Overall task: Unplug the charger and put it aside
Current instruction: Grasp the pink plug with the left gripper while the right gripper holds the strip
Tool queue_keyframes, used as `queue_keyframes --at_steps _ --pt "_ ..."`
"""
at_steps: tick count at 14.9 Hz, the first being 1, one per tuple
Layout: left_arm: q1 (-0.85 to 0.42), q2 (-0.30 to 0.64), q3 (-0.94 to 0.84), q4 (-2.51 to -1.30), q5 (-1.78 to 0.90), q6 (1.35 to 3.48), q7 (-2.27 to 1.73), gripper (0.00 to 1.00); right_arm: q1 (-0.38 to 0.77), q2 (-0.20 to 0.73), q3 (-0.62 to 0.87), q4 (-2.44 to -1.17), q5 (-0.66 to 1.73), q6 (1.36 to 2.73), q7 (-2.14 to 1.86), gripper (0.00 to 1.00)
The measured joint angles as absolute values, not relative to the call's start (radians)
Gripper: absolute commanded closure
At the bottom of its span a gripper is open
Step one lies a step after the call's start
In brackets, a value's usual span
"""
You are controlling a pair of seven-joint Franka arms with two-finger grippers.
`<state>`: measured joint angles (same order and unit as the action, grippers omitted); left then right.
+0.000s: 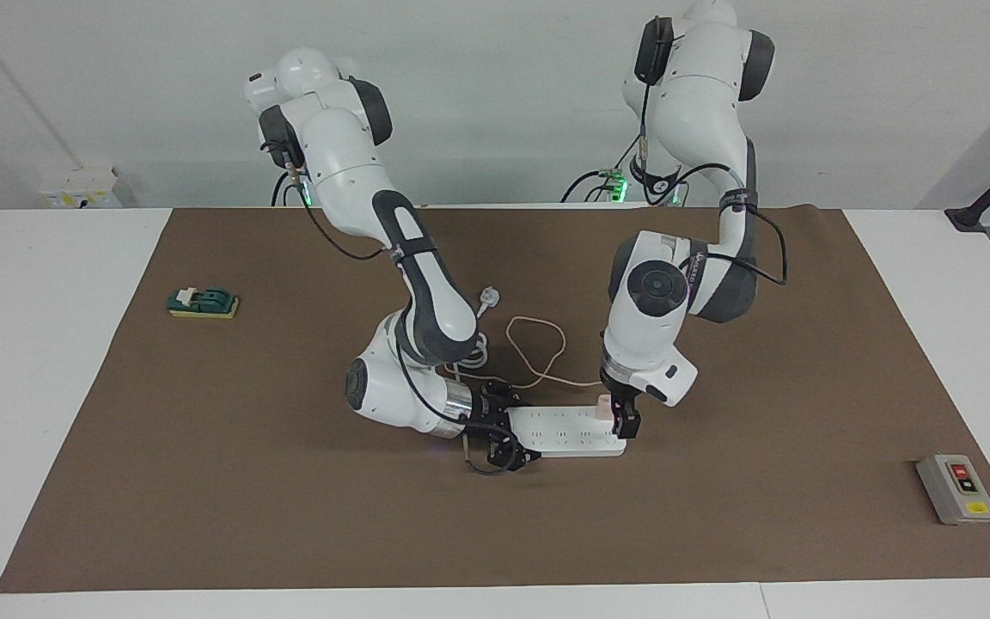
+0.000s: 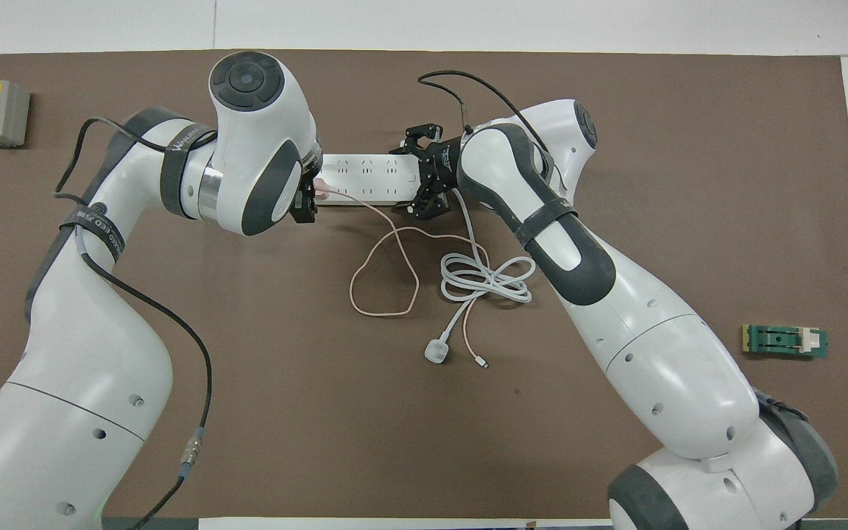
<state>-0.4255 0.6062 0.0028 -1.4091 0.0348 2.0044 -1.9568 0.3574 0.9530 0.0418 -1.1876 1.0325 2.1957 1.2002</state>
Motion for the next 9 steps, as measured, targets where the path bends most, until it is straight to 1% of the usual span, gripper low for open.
queue_keyframes --at_steps 6,8,9 --pt "-0.426 0.606 0.002 -1.41 0.035 2.005 -1.952 0.08 0.357 0.953 0.042 -1.188 1.033 2.196 1.2 0.38" --pt "-0.426 0.606 0.001 -1.416 0.035 2.005 -1.951 0.09 0.357 0.953 0.042 -1.188 1.033 2.196 1.2 0.48" --pt "-0.427 0.606 0.001 -1.419 0.035 2.005 -1.951 0.11 0.358 0.953 0.042 -1.188 1.033 2.197 1.2 0.49"
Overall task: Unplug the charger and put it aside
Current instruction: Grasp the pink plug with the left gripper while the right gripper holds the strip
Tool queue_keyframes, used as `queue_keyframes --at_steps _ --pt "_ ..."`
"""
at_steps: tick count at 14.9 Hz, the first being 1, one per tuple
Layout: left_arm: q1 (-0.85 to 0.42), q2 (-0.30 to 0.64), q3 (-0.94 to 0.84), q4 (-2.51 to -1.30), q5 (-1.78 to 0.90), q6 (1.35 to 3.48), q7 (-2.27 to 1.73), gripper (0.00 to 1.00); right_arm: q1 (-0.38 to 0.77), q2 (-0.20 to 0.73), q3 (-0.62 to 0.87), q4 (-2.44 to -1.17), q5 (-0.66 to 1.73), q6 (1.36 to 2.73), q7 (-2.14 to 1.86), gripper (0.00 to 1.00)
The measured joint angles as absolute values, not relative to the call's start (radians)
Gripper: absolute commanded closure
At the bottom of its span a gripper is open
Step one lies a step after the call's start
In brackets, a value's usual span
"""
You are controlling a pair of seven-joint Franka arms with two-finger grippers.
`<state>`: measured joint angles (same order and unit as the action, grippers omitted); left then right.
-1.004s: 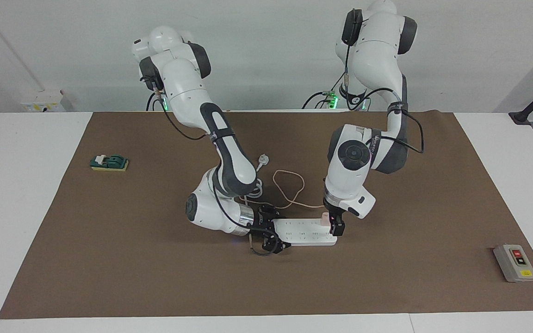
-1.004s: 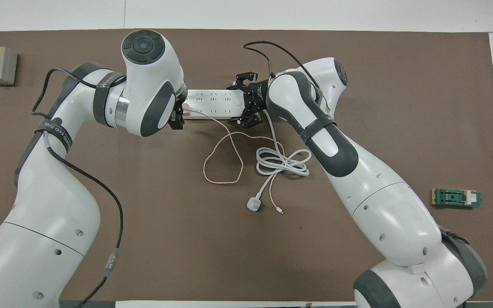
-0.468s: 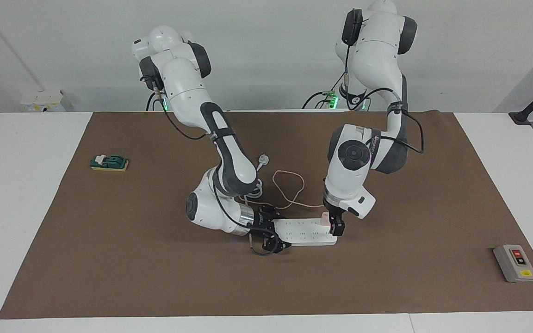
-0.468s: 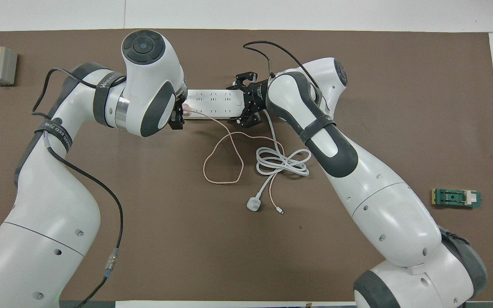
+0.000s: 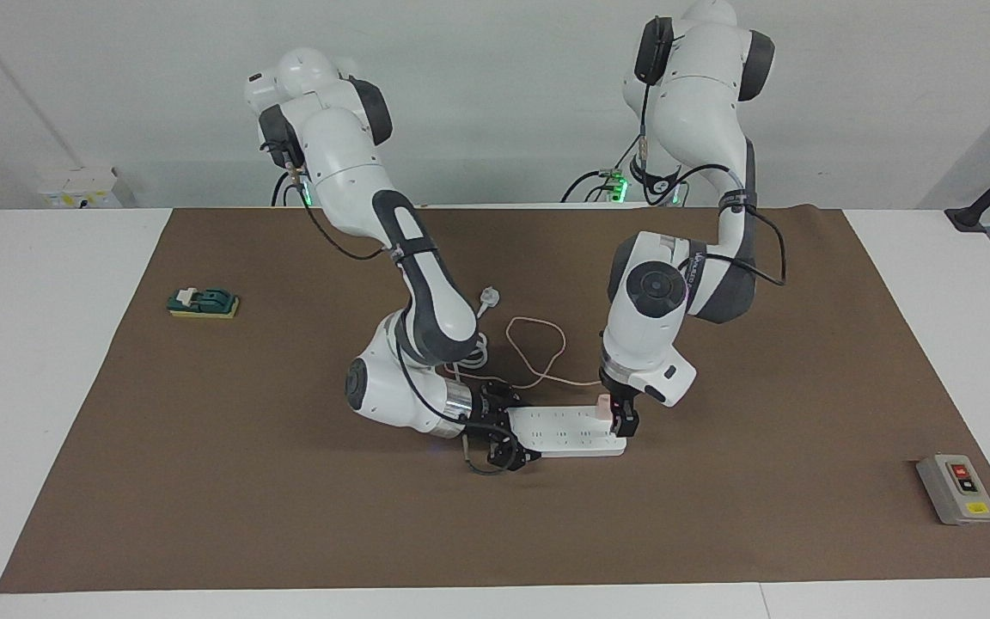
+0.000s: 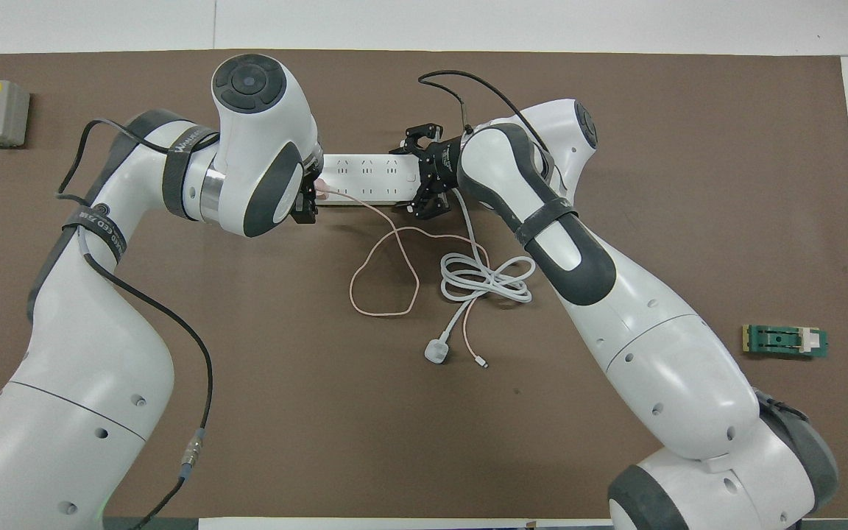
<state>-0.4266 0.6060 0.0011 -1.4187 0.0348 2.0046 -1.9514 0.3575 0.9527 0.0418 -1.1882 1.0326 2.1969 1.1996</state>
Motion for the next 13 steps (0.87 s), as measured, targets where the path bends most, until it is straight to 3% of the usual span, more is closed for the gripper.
queue_keyframes --at_steps 3,5,6,7,13 --pt "-0.427 0.605 0.0 -1.425 0.035 2.005 -1.951 0.29 0.358 0.951 0.042 -1.191 1.033 2.2 1.2 0.49" --pt "-0.427 0.605 0.0 -1.427 0.035 2.005 -1.95 0.49 0.358 0.951 0.042 -1.191 1.033 2.2 1.2 0.49" --pt "-0.427 0.604 0.0 -1.427 0.035 2.005 -1.949 0.7 0.358 0.951 0.042 -1.191 1.033 2.2 1.2 0.49" --pt "-0.427 0.604 0.0 -1.427 0.035 2.007 -1.949 1.0 0.358 0.951 0.042 -1.191 1.033 2.2 1.2 0.49" --pt "-0.428 0.601 -0.001 -1.43 0.036 2.021 -1.94 1.0 0.358 0.951 0.042 -1.191 1.033 2.201 1.199 0.49"
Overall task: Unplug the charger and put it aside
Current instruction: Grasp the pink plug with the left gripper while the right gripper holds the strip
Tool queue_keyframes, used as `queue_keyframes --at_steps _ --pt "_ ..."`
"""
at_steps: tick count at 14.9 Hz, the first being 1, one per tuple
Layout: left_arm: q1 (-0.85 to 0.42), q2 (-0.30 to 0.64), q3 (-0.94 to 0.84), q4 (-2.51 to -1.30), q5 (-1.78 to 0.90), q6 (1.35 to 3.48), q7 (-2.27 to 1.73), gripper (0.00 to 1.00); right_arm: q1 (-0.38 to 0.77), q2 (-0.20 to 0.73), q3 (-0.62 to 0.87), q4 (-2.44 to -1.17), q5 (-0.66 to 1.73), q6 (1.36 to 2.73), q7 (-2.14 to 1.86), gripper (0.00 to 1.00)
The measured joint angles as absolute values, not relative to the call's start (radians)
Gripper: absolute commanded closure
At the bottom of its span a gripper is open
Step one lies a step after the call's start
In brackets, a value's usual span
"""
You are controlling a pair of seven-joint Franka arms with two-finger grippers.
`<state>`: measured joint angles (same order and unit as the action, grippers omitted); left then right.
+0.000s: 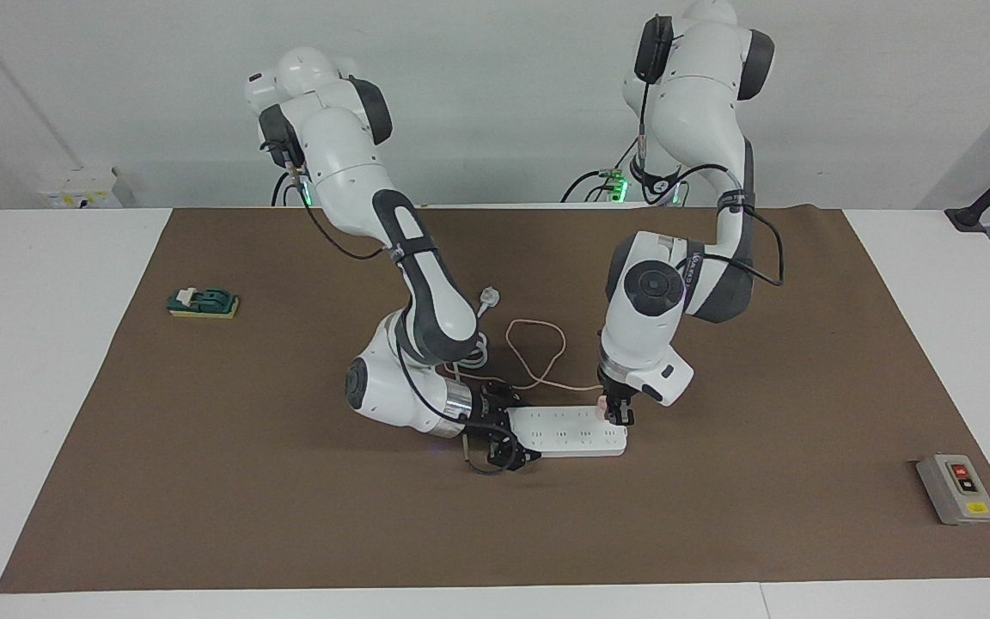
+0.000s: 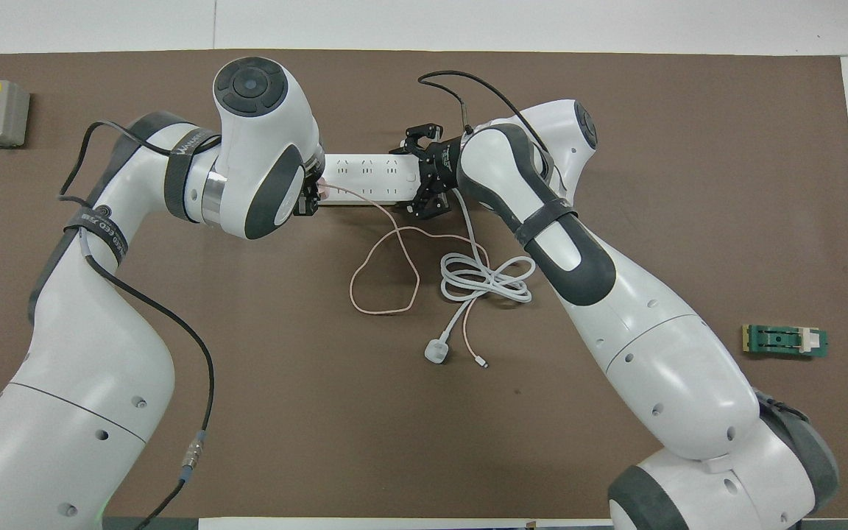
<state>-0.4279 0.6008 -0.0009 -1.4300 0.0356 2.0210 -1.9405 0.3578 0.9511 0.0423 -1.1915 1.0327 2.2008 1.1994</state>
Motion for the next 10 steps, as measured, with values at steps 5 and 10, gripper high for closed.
queue_keyframes --at_steps 5,10 --pt "-0.428 0.599 -0.001 -1.434 0.036 2.025 -1.936 1.0 0.358 0.951 0.042 -1.191 1.033 2.201 1.199 0.49" --pt "-0.428 0.598 -0.001 -1.434 0.036 2.024 -1.918 1.0 0.358 0.951 0.042 -1.192 1.033 2.201 1.199 0.49"
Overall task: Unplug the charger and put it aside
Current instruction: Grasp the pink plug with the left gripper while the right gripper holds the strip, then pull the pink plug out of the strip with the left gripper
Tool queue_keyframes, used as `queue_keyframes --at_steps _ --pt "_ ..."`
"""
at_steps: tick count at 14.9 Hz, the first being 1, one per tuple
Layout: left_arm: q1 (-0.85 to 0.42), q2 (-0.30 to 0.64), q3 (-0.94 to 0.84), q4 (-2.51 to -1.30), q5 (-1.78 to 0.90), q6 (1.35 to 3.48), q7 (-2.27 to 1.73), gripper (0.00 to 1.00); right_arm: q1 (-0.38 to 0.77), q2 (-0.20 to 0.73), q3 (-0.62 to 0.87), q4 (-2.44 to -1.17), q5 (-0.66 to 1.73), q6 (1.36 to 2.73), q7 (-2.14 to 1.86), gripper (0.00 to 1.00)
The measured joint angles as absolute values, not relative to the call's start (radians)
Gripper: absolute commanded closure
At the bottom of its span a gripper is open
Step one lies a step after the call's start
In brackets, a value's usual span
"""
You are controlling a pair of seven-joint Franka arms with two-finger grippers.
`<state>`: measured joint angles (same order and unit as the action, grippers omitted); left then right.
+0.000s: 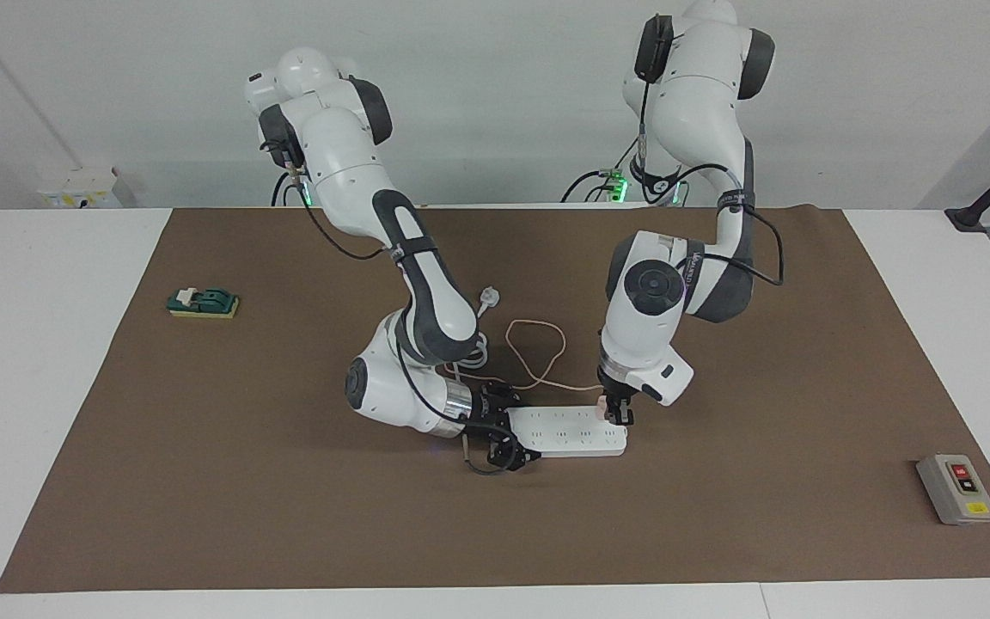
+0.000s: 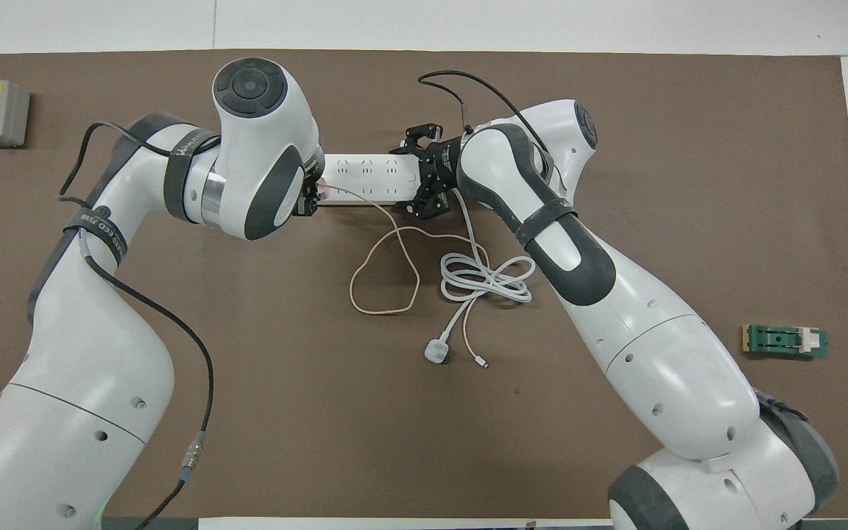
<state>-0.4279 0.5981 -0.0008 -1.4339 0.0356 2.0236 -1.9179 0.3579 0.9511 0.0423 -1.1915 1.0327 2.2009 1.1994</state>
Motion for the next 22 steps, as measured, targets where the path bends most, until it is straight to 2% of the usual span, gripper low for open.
queue_keyframes --at_steps 6,11,14,16,17,18,19,22 --pt "-0.428 0.595 -0.001 -1.421 0.036 2.003 -1.897 1.0 0.358 0.951 0.042 -1.192 1.033 2.201 1.199 0.49" --pt "-0.428 0.508 -0.006 -1.407 0.035 1.877 -1.89 1.0 0.358 0.951 0.042 -1.192 1.033 2.201 1.199 0.49" --pt "-0.428 0.498 -0.007 -1.409 0.034 1.871 -1.857 1.0 0.358 0.951 0.042 -1.192 1.033 2.201 1.199 0.47" --pt "-0.428 0.498 -0.008 -1.411 0.033 1.871 -1.782 1.0 0.358 0.951 0.042 -1.192 1.033 2.201 1.199 0.36" --pt "-0.428 0.498 -0.007 -1.411 0.033 1.871 -1.732 1.0 0.358 0.951 0.042 -1.192 1.033 2.201 1.199 0.34" --pt "-0.427 0.498 -0.006 -1.411 0.033 1.871 -1.672 1.0 0.358 0.951 0.042 -1.192 1.033 2.201 1.199 0.25" --pt "-0.426 0.495 -0.004 -1.411 0.032 1.871 -1.6 1.0 0.358 0.951 0.042 -1.192 1.033 2.201 1.199 0.0" --pt "-0.417 0.46 0.001 -1.436 0.031 1.868 -1.338 1.0 0.365 0.953 0.044 -1.192 1.024 2.215 1.195 0.0"
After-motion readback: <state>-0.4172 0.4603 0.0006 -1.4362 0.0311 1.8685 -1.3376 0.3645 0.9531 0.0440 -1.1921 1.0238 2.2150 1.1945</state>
